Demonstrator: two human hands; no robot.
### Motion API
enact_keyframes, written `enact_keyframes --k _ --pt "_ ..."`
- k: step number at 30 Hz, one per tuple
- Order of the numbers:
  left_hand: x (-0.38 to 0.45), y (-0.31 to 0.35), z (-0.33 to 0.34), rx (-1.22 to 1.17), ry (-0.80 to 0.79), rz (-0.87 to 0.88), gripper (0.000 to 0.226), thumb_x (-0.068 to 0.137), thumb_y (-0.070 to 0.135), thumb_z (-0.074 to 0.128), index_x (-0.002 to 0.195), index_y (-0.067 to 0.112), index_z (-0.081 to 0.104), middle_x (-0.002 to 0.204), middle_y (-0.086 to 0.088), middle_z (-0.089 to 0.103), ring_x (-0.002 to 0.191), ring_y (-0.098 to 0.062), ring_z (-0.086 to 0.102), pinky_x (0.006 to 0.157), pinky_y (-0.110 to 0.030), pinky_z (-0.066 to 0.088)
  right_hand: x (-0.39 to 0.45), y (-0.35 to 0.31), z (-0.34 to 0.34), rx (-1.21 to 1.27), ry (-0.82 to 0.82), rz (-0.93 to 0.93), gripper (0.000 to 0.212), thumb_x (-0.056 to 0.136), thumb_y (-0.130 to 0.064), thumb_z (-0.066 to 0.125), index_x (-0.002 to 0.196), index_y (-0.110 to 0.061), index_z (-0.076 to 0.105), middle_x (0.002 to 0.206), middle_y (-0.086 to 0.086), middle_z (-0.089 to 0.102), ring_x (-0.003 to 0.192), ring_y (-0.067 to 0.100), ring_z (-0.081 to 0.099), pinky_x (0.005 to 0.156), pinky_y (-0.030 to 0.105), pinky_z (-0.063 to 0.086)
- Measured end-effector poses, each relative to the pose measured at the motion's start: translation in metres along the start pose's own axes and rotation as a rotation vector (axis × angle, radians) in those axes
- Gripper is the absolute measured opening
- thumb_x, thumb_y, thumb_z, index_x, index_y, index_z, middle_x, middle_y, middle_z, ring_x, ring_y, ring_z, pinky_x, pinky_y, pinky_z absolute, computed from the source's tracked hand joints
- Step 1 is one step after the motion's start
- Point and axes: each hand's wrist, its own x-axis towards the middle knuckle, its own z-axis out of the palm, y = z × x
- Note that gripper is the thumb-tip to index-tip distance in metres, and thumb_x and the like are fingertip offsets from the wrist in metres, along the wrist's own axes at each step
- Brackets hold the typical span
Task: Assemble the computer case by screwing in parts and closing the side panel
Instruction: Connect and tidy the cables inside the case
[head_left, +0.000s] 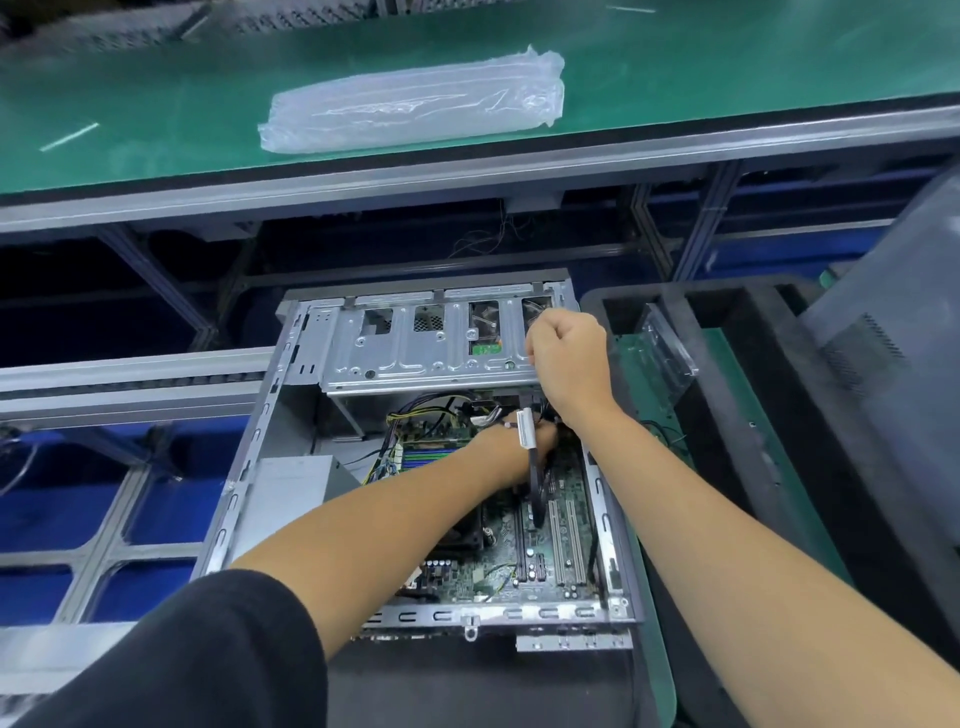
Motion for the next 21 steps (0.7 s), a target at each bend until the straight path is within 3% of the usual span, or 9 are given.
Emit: enact_keyframes --k 3,7,10,14,16,18,21 --pt "-0.003 -0.002 -0.003 0.018 -0.045 0.012 0.045 0.095 0.007 0.042 0.138 0.001 0.031 0.126 -0.022 0.047 0.111 -0.027 0.05 0.083 -0.033 0.038 0.0 0.001 0.002 -0.003 0.0 -0.004 0.026 0.084 0.002 0.044 0.061 0.013 0.046 0.066 0.035 0.048 0.06 0.021 0.036 0.057 0.032 0.029" --pt "-0.005 0.0 -0.007 0.047 -0.072 -0.007 0.043 0.096 0.009 0.039 0.138 0.001 0.03 0.127 -0.022 0.045 0.093 -0.019 0.04 0.081 -0.034 0.037 -0.002 0.0 0.001 -0.009 -0.009 -0.004 0.026 0.084 0.002 0.044 0.061 0.013 0.046 0.065 0.033 0.048 0.06 0.021 0.037 0.058 0.032 0.03" --pt "-0.009 0.003 -0.013 0.02 -0.117 -0.01 0.034 0.094 0.007 0.042 0.126 0.0 0.035 0.116 -0.021 0.048 0.1 -0.026 0.05 0.076 -0.031 0.035 -0.003 0.0 0.001 -0.006 -0.02 -0.004 0.027 0.085 0.003 0.044 0.06 0.013 0.045 0.061 0.025 0.042 0.06 0.021 0.036 0.058 0.032 0.029" --pt "-0.024 0.001 -0.021 -0.052 -0.094 0.012 0.023 0.091 0.006 0.044 0.113 0.001 0.05 0.094 -0.015 0.057 0.078 -0.026 0.049 0.063 -0.031 0.038 -0.003 -0.001 -0.001 0.006 -0.02 0.014 0.024 0.084 0.003 0.045 0.063 0.016 0.047 0.06 0.021 0.041 0.06 0.02 0.035 0.059 0.031 0.029" --pt "-0.035 -0.002 -0.021 -0.071 -0.094 0.026 0.021 0.094 0.017 0.046 0.107 0.003 0.055 0.102 -0.017 0.061 0.082 -0.027 0.053 0.07 -0.034 0.044 -0.003 -0.001 -0.002 0.017 -0.017 0.019 0.023 0.082 0.004 0.045 0.064 0.017 0.047 0.062 0.026 0.043 0.061 0.021 0.035 0.059 0.032 0.028" --pt "-0.048 -0.006 -0.025 -0.084 -0.113 0.043 0.033 0.095 0.031 0.05 0.112 0.004 0.058 0.108 -0.016 0.062 0.096 -0.03 0.058 0.082 -0.036 0.048 -0.003 -0.002 -0.002 0.026 -0.017 0.031 0.021 0.08 0.004 0.045 0.063 0.016 0.046 0.062 0.024 0.042 0.062 0.021 0.033 0.06 0.032 0.026" --pt "-0.068 -0.017 -0.041 -0.162 -0.123 0.064 0.037 0.094 0.035 0.054 0.118 0.008 0.061 0.116 -0.011 0.063 0.105 -0.027 0.058 0.091 -0.035 0.046 -0.004 -0.001 -0.002 0.037 -0.014 0.039 0.02 0.079 0.004 0.045 0.063 0.015 0.045 0.064 0.031 0.043 0.063 0.021 0.032 0.061 0.032 0.026"
